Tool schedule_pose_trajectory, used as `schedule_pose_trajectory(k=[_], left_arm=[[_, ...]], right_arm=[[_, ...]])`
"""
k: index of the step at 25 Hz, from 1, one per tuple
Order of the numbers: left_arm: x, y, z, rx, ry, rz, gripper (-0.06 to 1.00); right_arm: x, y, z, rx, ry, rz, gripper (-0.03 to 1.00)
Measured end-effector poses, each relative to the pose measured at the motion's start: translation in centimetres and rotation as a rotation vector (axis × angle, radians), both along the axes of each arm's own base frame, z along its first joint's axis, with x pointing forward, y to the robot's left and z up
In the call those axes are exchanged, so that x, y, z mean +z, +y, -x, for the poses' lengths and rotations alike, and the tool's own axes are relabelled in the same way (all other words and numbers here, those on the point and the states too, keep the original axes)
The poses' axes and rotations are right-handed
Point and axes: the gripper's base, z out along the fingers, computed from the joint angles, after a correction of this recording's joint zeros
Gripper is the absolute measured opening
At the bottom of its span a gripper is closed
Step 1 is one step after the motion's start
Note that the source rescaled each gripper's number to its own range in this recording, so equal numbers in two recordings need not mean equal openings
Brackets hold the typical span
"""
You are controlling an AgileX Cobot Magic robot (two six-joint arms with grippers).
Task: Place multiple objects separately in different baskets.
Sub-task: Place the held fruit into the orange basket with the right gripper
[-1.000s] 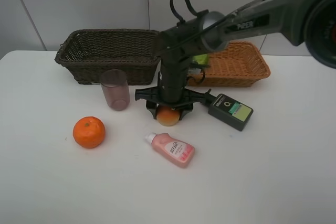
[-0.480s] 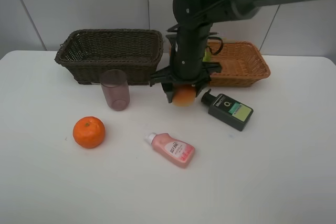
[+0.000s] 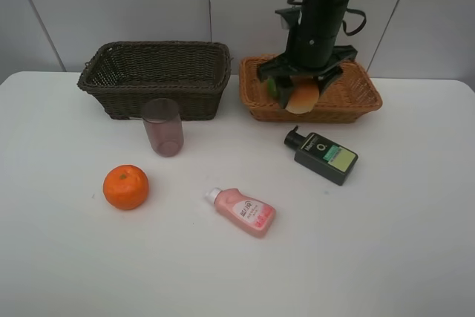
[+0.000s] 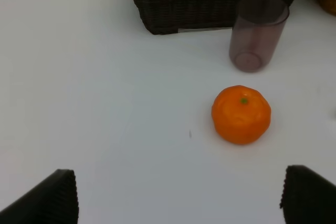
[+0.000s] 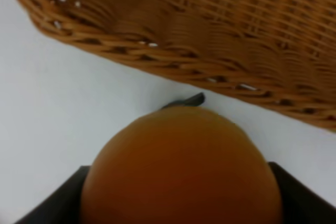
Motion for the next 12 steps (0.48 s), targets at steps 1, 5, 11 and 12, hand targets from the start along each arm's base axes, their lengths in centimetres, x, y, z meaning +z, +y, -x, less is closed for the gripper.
schedule_pose_trajectory(k=[1, 5, 11, 12], left_arm=[[0.0, 0.0, 0.0, 0.000, 0.000, 0.000, 1.00], [0.0, 0.0, 0.0, 0.000, 0.000, 0.000, 1.00], [0.0, 0.0, 0.0, 0.000, 0.000, 0.000, 1.00], [0.0, 0.0, 0.0, 0.000, 0.000, 0.000, 1.00]], right_arm=[[0.1, -0.7, -0.4, -0.015, -0.006, -0.003, 0.22], [0.3, -2.8, -1.7, -0.047, -0.043, -0.016, 0.22], [0.3, -4.2, -3.1, -0.071, -0.130, -0.049, 0.22], [0.3, -4.3, -3.4, -0.070, -0.151, -0.053, 0.22]])
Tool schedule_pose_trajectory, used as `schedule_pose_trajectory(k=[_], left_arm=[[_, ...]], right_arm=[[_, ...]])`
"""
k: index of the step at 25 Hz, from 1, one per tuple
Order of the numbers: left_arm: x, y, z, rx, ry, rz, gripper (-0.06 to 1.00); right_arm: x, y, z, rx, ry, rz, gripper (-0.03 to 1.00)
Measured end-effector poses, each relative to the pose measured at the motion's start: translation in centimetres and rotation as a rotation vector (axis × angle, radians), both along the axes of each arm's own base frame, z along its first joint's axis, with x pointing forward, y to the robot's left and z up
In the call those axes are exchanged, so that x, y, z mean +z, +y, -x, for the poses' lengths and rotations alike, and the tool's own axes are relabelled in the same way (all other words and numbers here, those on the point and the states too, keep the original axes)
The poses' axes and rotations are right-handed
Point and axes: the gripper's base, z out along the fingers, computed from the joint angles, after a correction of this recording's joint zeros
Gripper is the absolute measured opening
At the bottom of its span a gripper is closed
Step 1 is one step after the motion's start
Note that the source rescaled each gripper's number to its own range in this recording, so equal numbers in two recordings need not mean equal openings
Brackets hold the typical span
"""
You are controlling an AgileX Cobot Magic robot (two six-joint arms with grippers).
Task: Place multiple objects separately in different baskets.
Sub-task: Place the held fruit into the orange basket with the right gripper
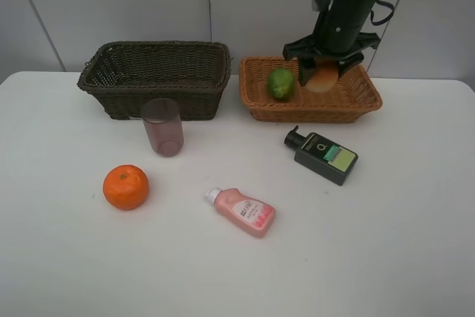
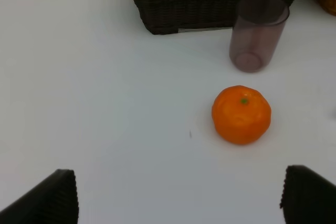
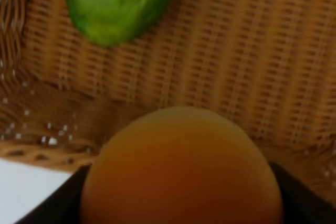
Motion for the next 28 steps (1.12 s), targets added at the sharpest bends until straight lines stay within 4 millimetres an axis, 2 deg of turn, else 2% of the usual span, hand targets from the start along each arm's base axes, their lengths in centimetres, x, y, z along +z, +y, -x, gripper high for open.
schedule_pose_trajectory(k=[13, 15, 22, 24, 25, 27, 28], left_arm=[[0.0, 0.0, 0.0, 0.000, 0.000, 0.000, 1.00], [0.0, 0.0, 0.0, 0.000, 0.000, 0.000, 1.00], [0.0, 0.0, 0.0, 0.000, 0.000, 0.000, 1.00], [0.0, 0.0, 0.0, 0.000, 0.000, 0.000, 1.00], [0.0, 0.0, 0.0, 0.000, 0.000, 0.000, 1.00], [0.0, 0.0, 0.0, 0.000, 0.000, 0.000, 1.00], [0.0, 0.0, 0.0, 0.000, 0.000, 0.000, 1.00]], right_arm=[[0.1, -0.3, -1.8, 0.023, -0.165, -0.023, 0.22], [-0.4, -0.3, -2.1, 0.027, -0.169, -0.020, 0.22], [-4.1, -0.3, -2.8, 0.042, -0.109, 0.040, 0.22], [-4.6, -0.5, -3.0, 0.041, -0.106, 0.047, 0.23], [-4.6, -0.5, -3.0, 0.045, -0.111, 0.052, 0.31], [-4.6, -0.5, -3.2, 0.051, -0.126, 0.056, 0.66], [-4.6, -0.5, -3.2, 0.053, -0.129, 0.058, 0.78]])
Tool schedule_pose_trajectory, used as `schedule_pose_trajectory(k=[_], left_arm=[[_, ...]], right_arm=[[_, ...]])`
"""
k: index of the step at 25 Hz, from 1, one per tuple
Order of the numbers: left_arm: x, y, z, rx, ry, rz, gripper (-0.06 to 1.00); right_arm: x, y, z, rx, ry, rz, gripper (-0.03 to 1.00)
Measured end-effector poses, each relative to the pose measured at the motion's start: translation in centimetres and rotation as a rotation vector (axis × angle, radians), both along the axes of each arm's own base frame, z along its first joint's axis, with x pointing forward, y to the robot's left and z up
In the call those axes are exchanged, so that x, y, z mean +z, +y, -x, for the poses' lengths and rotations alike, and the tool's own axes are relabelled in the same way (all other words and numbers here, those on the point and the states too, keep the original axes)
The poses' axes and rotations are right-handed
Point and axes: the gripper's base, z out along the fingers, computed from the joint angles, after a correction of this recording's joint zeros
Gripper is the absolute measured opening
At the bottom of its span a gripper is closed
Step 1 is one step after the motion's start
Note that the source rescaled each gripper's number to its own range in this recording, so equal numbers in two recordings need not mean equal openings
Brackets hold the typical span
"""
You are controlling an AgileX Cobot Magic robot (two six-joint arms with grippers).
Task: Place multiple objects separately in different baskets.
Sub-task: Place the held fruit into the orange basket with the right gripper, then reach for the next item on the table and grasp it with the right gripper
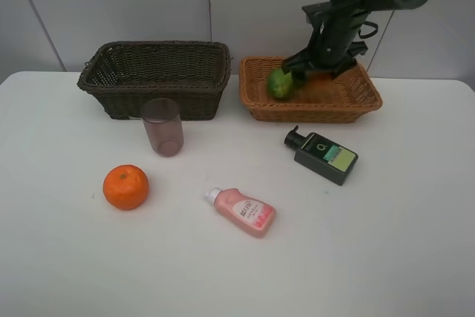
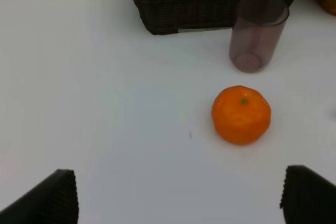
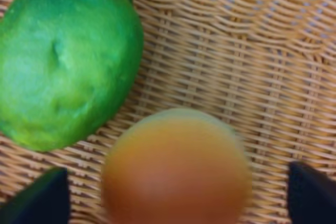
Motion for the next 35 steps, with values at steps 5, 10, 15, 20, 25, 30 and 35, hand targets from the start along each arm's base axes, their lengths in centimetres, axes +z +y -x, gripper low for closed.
schedule_pose_trajectory(k=[5, 10, 15, 20, 25, 30, 35], left_arm=[[0.0, 0.0, 0.0, 0.000, 0.000, 0.000, 1.00], [0.0, 0.0, 0.0, 0.000, 0.000, 0.000, 1.00], [0.0, 0.0, 0.0, 0.000, 0.000, 0.000, 1.00], [0.0, 0.0, 0.0, 0.000, 0.000, 0.000, 1.00], [0.0, 0.0, 0.0, 0.000, 0.000, 0.000, 1.00], [0.0, 0.0, 0.0, 0.000, 0.000, 0.000, 1.00], [0.0, 0.0, 0.0, 0.000, 0.000, 0.000, 1.00]], right_arm=[[0.0, 0.0, 0.0, 0.001, -0.003, 0.002, 0.98], [1.2, -0.1, 0.4, -0.013, 0.008, -0.012, 0.99], [3.6, 1.2, 2.5, 0.013, 0.077, -0.009, 1.00], [5.6, 3.4, 4.9, 0.076, 0.138, 0.014, 1.00], [8.1, 7.6, 8.7, 0.205, 0.171, 0.031, 1.00], [9.0, 11.9, 12.4, 0.330, 0.197, 0.051, 1.00], [9.0, 15.2, 15.3, 0.448, 0.196, 0.068, 1.00]])
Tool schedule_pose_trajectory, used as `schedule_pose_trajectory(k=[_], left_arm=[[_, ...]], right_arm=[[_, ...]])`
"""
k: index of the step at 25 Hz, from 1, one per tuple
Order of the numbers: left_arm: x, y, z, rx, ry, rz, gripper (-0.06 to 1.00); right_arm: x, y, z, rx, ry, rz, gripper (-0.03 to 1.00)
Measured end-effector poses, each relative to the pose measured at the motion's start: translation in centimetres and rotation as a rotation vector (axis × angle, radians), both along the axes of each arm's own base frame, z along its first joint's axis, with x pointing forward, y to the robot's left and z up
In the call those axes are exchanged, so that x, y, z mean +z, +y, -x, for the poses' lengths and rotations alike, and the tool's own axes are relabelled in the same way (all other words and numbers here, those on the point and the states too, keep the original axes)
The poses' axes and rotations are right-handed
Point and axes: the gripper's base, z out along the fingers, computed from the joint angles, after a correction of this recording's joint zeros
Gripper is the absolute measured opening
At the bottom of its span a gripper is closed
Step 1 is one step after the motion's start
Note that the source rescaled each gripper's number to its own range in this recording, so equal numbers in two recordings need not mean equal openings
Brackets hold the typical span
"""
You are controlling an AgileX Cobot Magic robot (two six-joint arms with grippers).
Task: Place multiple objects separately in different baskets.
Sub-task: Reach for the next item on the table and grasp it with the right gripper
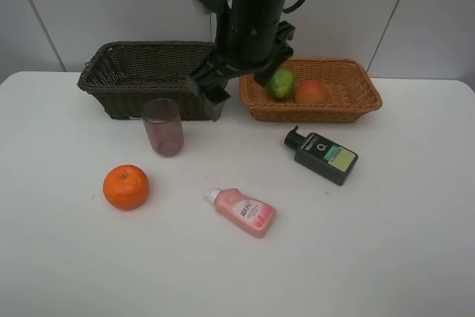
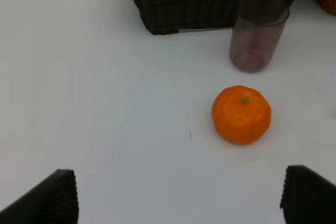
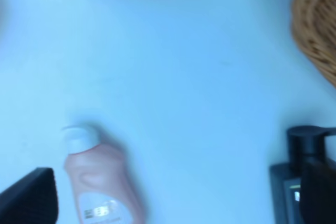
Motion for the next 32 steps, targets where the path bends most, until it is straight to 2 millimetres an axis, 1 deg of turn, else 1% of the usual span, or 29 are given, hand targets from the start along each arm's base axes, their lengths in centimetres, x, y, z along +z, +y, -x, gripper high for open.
schedule_pose_trajectory(k=[4, 6, 12, 16, 19, 23, 25, 32], left_arm=[[0.0, 0.0, 0.0, 0.000, 0.000, 0.000, 1.00], [0.0, 0.0, 0.0, 0.000, 0.000, 0.000, 1.00], [0.0, 0.0, 0.0, 0.000, 0.000, 0.000, 1.00], [0.0, 0.0, 0.0, 0.000, 0.000, 0.000, 1.00], [0.0, 0.0, 0.0, 0.000, 0.000, 0.000, 1.00], [0.0, 0.0, 0.0, 0.000, 0.000, 0.000, 1.00], [0.0, 0.0, 0.0, 0.000, 0.000, 0.000, 1.00], [0.0, 0.0, 0.0, 0.000, 0.000, 0.000, 1.00]], right_arm=[[-0.1, 2.0, 2.1, 0.076, 0.004, 0.005, 1.00], [-0.8, 2.4, 3.0, 0.097, 0.025, 0.020, 1.00], [-5.2, 1.5, 4.8, 0.123, 0.131, 0.110, 1.00], [-8.1, 0.9, 6.2, 0.230, 0.183, 0.147, 1.00], [-9.8, 0.4, 7.0, 0.317, 0.206, 0.153, 1.00], [-11.6, -0.1, 7.4, 0.366, 0.188, 0.133, 1.00], [-12.3, -0.4, 7.2, 0.363, 0.165, 0.109, 1.00], [-14.3, -2.6, 6.0, 0.308, 0.124, 0.053, 1.00]])
